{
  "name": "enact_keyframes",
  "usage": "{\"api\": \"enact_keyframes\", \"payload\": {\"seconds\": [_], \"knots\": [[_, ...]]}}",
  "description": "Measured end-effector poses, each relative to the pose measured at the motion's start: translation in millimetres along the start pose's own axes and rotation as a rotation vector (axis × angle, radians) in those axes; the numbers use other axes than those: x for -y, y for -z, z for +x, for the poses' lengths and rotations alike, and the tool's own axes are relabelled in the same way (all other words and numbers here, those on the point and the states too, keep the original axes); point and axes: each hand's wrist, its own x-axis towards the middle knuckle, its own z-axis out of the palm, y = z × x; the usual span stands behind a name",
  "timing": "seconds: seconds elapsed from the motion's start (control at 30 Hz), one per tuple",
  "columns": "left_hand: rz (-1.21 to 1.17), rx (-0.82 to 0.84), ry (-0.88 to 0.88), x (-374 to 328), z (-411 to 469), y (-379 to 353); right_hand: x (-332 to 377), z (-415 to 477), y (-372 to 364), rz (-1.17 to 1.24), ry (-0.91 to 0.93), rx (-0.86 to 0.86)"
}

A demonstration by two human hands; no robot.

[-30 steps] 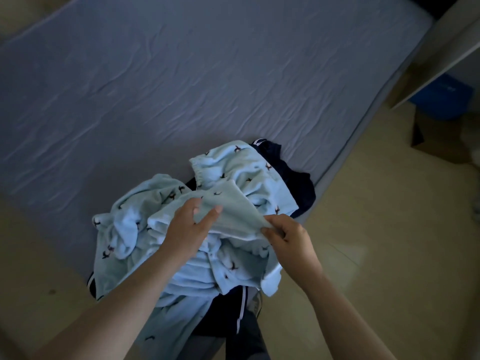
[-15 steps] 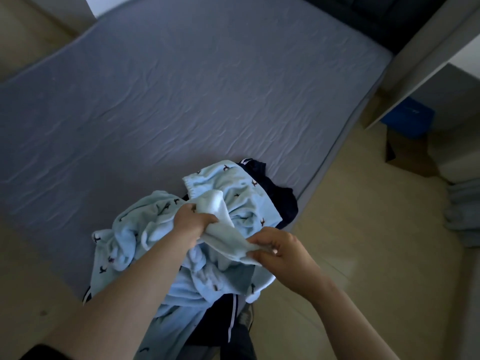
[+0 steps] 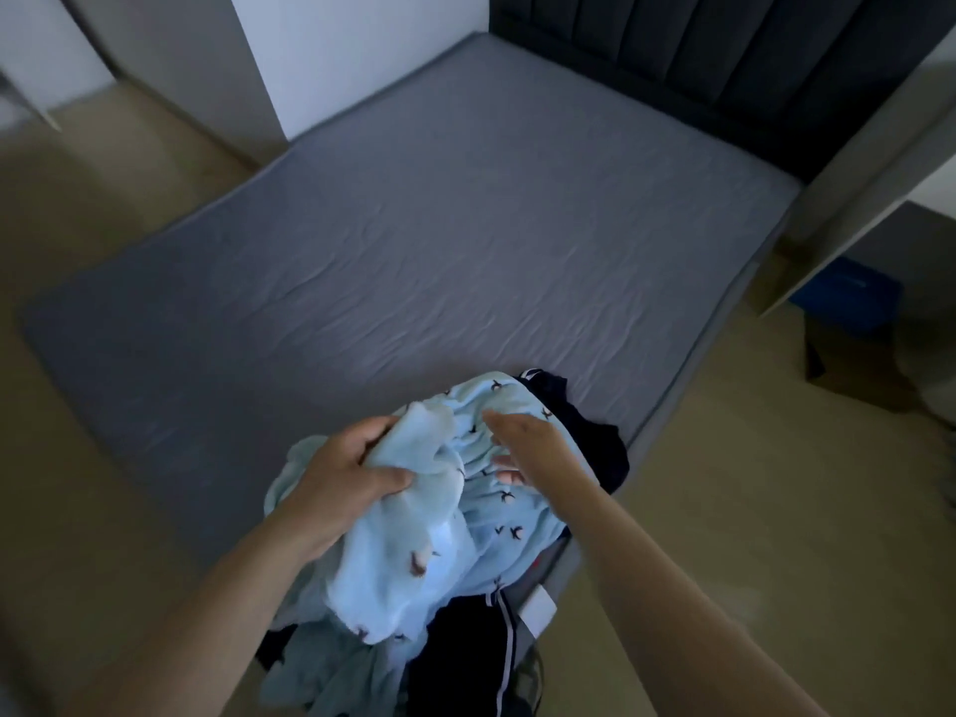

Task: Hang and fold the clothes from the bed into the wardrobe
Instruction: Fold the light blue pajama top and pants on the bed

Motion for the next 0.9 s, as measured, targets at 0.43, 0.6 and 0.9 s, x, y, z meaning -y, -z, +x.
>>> {"api": "enact_keyframes", "payload": {"seconds": [0.43,0.6,0.9], "knots": [[0.081,0.109,-0.095,-33.9,-60.0,54.3,75.5,-28.4,-48.8,0.481,0.006,-0.004],[0.152,0.062,-0.106,-32.4,-67.6,71.8,109.9,-73.0,-30.3,0.285,0.337,0.073],[0.179,-0.160,-0.442,-104.7,-74.6,89.5,183.1,-173.1,21.0,0.052,0.786,0.253]]}}
